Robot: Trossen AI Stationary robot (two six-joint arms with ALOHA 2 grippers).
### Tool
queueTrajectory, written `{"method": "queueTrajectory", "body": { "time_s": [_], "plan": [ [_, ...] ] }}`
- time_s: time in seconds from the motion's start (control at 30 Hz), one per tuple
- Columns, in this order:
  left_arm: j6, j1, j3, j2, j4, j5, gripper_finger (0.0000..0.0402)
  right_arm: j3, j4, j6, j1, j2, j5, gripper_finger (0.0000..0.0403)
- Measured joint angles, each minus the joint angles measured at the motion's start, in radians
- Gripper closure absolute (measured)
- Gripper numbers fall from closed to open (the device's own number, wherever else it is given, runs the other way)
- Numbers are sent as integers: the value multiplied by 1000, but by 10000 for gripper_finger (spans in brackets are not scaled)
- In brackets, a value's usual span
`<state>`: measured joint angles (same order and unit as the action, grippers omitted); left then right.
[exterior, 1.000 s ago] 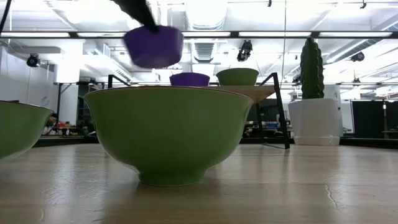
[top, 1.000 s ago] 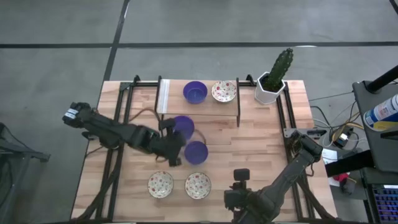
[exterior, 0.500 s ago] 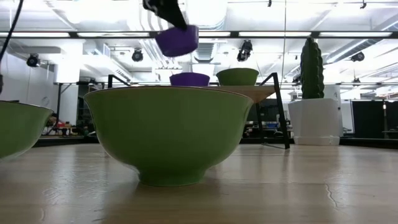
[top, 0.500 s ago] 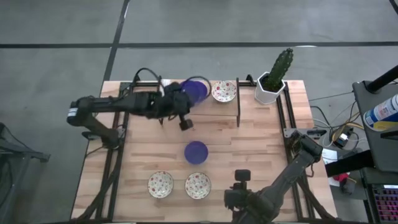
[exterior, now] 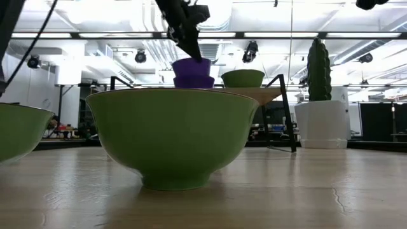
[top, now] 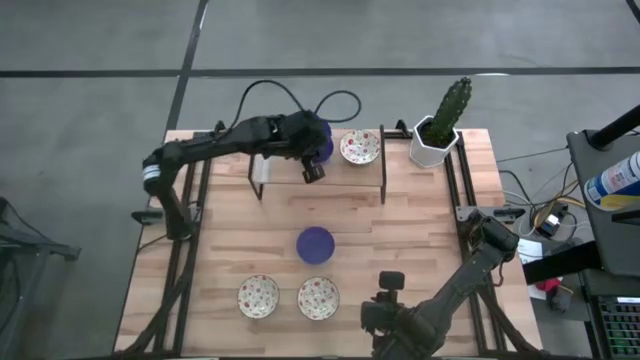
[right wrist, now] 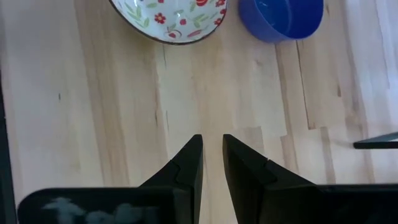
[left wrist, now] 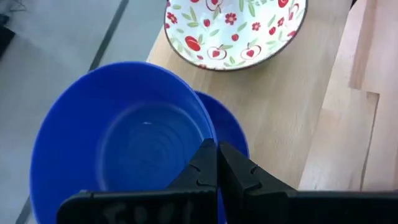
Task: Pick & Place Mini bowls
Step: Stack the left blue bowl on the blue bowl on the shelf
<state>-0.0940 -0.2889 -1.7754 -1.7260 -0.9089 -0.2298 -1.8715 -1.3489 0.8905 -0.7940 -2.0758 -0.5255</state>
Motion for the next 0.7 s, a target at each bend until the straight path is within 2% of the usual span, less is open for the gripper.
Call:
{"method": "queueTrajectory", "body": {
  "time_s": [0.3, 0.43, 0.7],
  "plan": [
    [-2, -3, -101, -113, -108, 24, 401, 39, 5, 60, -7, 0, 2, 344],
    [5, -4, -102, -113, -117, 21, 401, 37, 4, 61, -10, 0, 3, 344],
    [118, -4, -102, -98, -131, 23, 390, 23, 10, 55, -11, 0, 2, 344]
  ]
}}
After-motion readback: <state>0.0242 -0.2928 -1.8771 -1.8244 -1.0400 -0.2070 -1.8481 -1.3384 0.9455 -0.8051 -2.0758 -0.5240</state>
